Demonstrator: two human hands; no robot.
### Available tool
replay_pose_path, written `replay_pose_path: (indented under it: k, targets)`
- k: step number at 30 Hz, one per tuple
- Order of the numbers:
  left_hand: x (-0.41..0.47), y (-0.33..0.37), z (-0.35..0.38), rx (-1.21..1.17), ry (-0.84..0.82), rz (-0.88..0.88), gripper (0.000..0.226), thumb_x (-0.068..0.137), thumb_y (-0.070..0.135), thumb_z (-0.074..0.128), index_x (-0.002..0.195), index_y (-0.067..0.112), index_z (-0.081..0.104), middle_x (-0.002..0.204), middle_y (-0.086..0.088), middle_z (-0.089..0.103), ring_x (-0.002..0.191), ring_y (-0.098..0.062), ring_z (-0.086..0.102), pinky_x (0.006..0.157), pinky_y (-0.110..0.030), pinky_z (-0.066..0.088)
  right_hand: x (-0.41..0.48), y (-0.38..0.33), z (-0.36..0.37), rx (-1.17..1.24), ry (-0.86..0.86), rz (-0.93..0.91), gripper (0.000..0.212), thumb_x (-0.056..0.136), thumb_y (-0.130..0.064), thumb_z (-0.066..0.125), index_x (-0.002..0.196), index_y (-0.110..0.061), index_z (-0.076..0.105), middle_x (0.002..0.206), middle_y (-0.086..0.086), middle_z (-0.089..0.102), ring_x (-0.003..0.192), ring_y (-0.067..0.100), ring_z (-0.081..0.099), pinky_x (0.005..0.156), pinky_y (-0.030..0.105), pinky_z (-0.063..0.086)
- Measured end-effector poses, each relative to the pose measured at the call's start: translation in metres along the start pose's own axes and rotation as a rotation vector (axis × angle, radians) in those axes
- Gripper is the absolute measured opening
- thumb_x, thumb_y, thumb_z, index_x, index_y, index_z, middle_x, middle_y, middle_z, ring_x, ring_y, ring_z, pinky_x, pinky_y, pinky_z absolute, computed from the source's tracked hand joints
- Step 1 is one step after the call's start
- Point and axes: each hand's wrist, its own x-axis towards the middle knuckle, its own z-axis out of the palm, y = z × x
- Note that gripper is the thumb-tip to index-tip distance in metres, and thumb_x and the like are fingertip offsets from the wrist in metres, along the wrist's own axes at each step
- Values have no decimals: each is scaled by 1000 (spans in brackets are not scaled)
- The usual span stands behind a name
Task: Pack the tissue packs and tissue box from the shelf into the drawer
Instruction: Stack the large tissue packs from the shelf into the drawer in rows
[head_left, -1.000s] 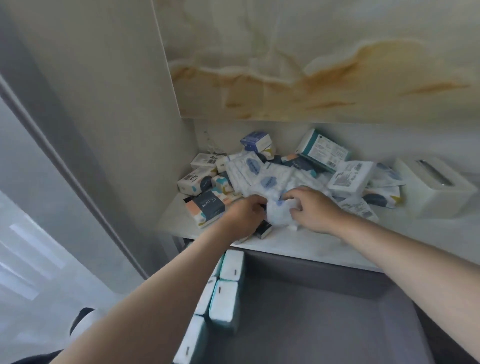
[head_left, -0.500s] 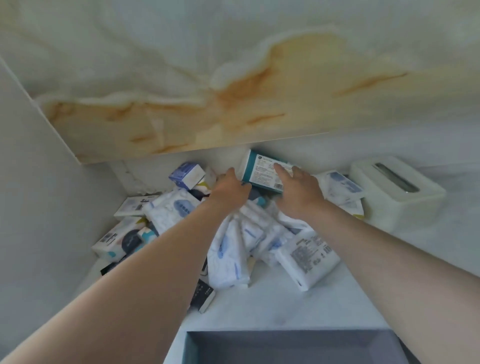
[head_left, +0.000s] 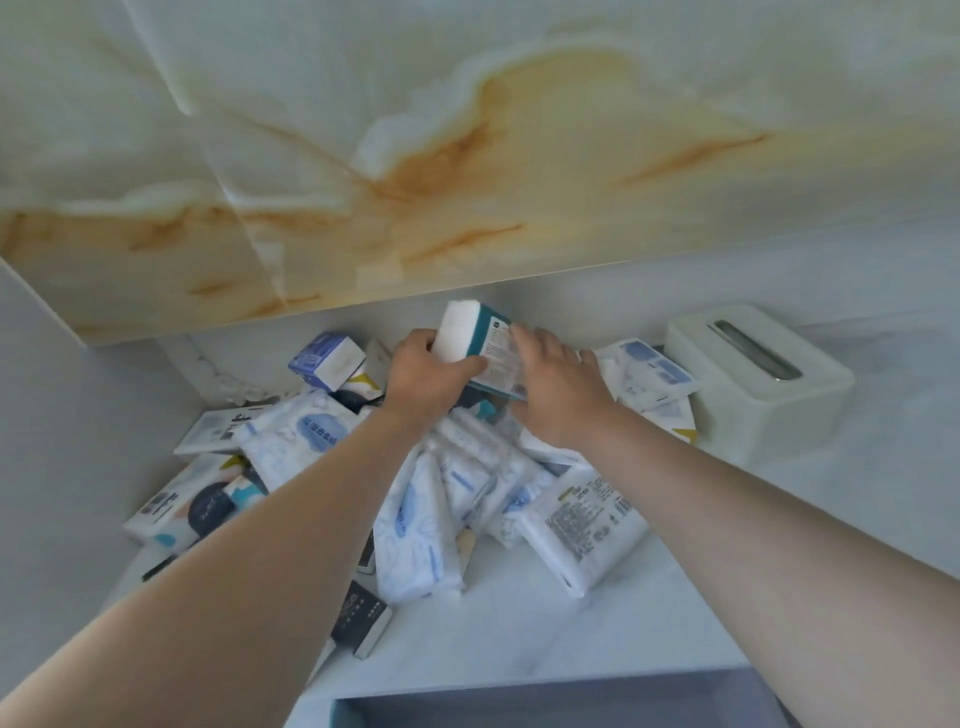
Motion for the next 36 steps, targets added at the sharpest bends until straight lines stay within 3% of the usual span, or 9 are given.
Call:
replay_pose_path:
  k: [4, 9, 14, 20, 24, 28, 31, 33, 36]
  targets:
    - [-46, 14, -21, -13, 74, 88, 51, 70, 28, 81, 107, 18, 48, 94, 10, 55, 82, -1, 56, 60, -21, 48, -18, -29, -16, 215, 66, -85, 104, 82, -44, 73, 154, -23, 1, 151, 13, 28, 125, 36, 47, 92, 52, 48]
    - [-100, 23, -58, -14, 45, 130, 57, 68, 34, 85, 107, 24, 44, 99, 13, 55, 88, 2, 55, 62, -14, 39, -57, -66, -39, 333, 79, -117, 110, 81, -52, 72, 156, -30, -6, 156, 6, 24, 117, 29, 57, 83, 45, 53]
    - [-150, 31, -103, -53, -6, 128, 59, 69, 39, 85, 110, 26, 45, 104, 13, 56, 91, -1, 57, 64, -15, 41, -95, -104, -63, 504, 69, -110, 105, 71, -54, 78, 149, -41, 9, 148, -1, 37, 115, 25, 58, 87, 44, 52]
    - [-212, 12, -175, -94, -76, 158, 26, 89, 39, 68, 98, 28, 47, 95, 10, 56, 82, -7, 55, 67, -19, 40, -135, -160, -89, 615, -167, -122, 82, 60, -60, 82, 122, -41, 32, 118, -13, 57, 103, 13, 61, 84, 37, 52]
    - [-249, -20, -211, -63, -143, 143, 18, 95, 36, 60, 91, 20, 53, 78, 16, 54, 65, 4, 48, 63, -13, 37, -167, -187, -75, 679, -359, -90, 83, 65, -52, 83, 130, -37, 33, 117, -15, 59, 107, 10, 59, 91, 33, 50]
    - [-284, -60, -227, -16, -229, 100, 21, 94, 49, 56, 90, 28, 53, 82, 18, 58, 72, 1, 52, 70, -21, 41, -200, -209, -52, 678, -563, -102, 101, 71, -44, 81, 146, -43, 14, 126, -10, 56, 106, 9, 59, 82, 26, 49]
    - [-313, -89, -242, -55, -268, 95, 29, 98, 48, 44, 88, 25, 57, 80, 16, 60, 74, 0, 56, 70, -17, 43, -218, -218, -41, 650, -670, -117, 89, 75, -32, 84, 143, -34, 26, 121, -7, 57, 104, 12, 60, 79, 27, 52]
    - [-325, -113, -249, 56, -283, 63, 28, 102, 38, 42, 85, 25, 61, 82, 12, 64, 78, -5, 61, 74, -21, 48, -228, -221, -35, 621, -757, -120, 84, 74, -25, 84, 139, -29, 31, 114, -2, 58, 94, 15, 64, 71, 37, 57]
    - [-328, -150, -249, 502, -431, 44, 16, 95, 24, 49, 97, 30, 63, 100, 16, 64, 94, -12, 62, 85, -28, 49, -245, -223, -28, 557, -925, -109, 81, 76, -10, 81, 136, -28, 30, 106, 6, 57, 72, 9, 63, 53, 35, 51]
